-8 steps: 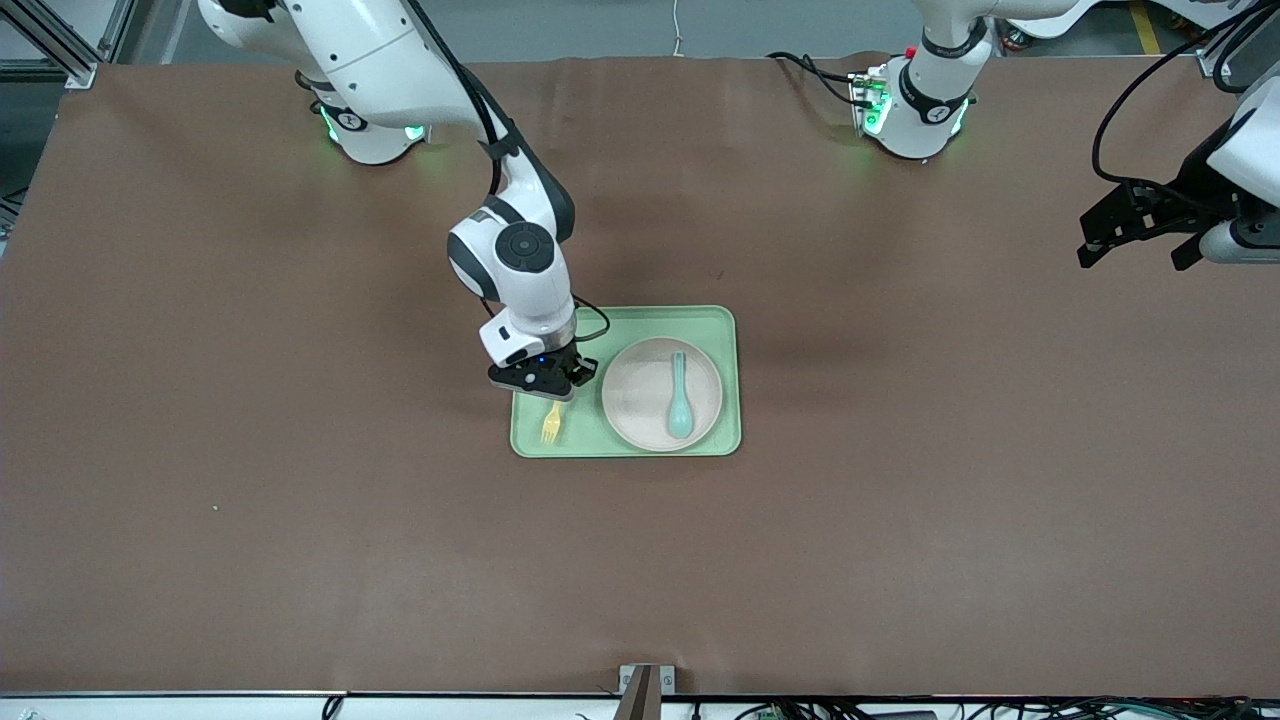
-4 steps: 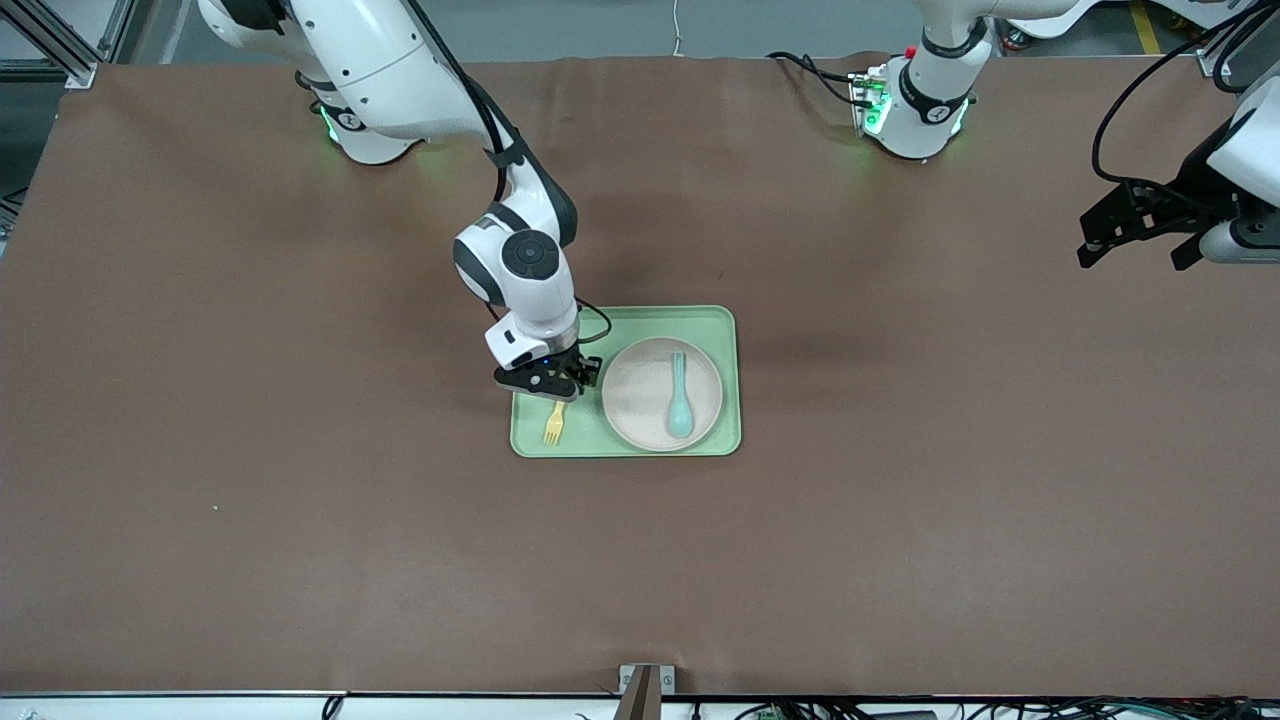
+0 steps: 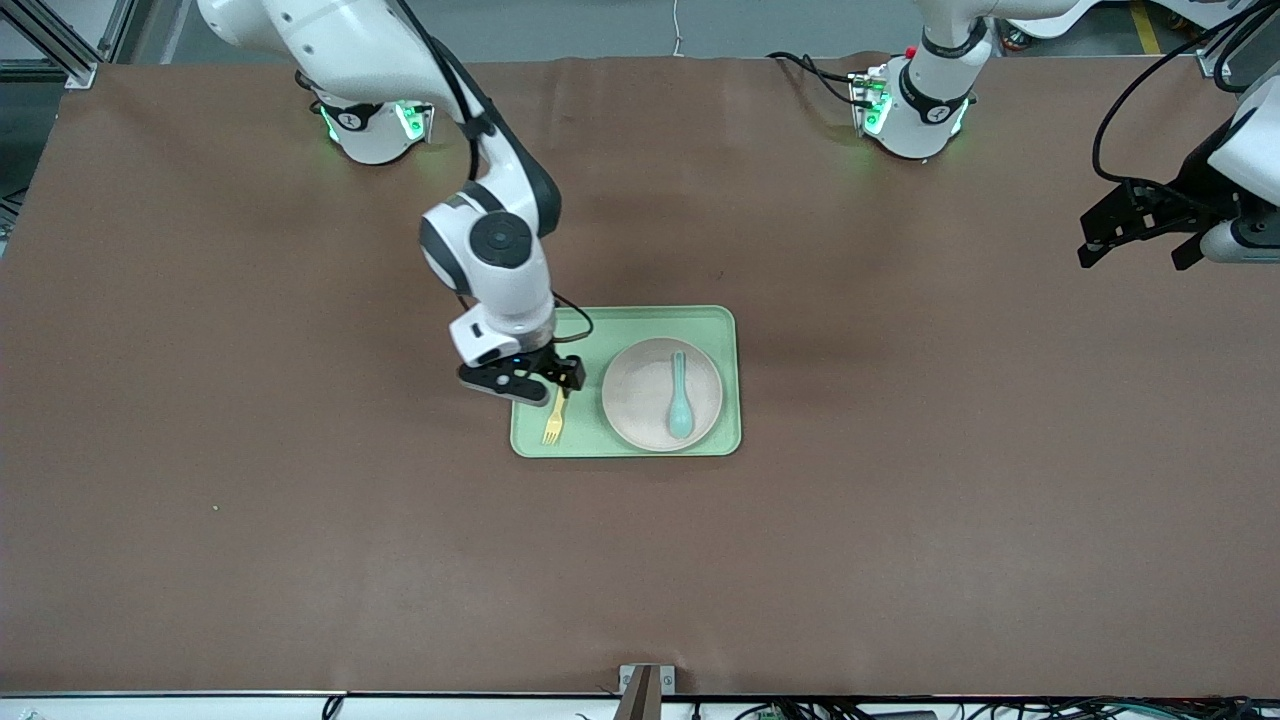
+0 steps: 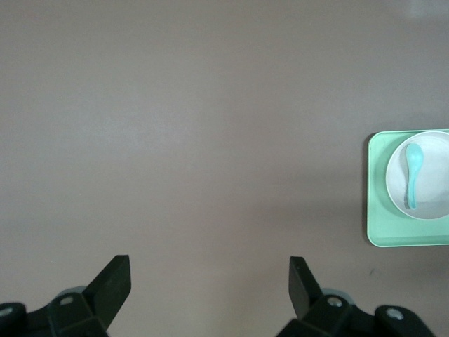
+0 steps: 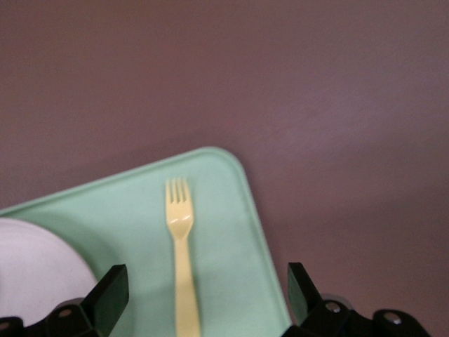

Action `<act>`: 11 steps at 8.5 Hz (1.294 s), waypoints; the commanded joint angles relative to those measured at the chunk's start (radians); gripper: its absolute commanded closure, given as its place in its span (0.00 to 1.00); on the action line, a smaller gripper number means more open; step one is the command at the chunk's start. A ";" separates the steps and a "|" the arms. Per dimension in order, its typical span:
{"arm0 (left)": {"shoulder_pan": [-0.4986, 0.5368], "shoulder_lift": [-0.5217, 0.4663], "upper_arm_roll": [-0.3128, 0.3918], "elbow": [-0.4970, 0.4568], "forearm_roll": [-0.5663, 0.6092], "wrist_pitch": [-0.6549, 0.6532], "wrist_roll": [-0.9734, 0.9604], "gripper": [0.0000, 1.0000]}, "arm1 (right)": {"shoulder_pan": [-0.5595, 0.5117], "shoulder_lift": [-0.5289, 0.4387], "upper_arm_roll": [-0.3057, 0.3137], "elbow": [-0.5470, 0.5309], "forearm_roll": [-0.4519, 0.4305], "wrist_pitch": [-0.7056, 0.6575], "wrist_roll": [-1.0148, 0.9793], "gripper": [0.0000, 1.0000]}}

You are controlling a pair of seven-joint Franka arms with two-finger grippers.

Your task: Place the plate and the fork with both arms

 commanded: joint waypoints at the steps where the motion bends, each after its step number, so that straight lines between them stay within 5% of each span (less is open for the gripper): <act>1: -0.010 0.000 0.004 0.017 0.019 -0.020 -0.014 0.01 | -0.106 -0.163 0.025 -0.038 0.050 -0.106 -0.130 0.00; 4: -0.012 0.001 0.002 0.017 0.019 -0.020 -0.015 0.01 | -0.299 -0.347 0.018 0.010 0.163 -0.374 -0.499 0.00; 7: -0.012 0.004 0.002 0.020 0.019 -0.020 -0.015 0.01 | -0.498 -0.376 0.015 0.269 0.215 -0.769 -0.795 0.00; 11: -0.010 0.010 0.002 0.024 0.019 -0.017 -0.014 0.01 | -0.585 -0.450 0.014 0.347 0.197 -0.913 -0.952 0.00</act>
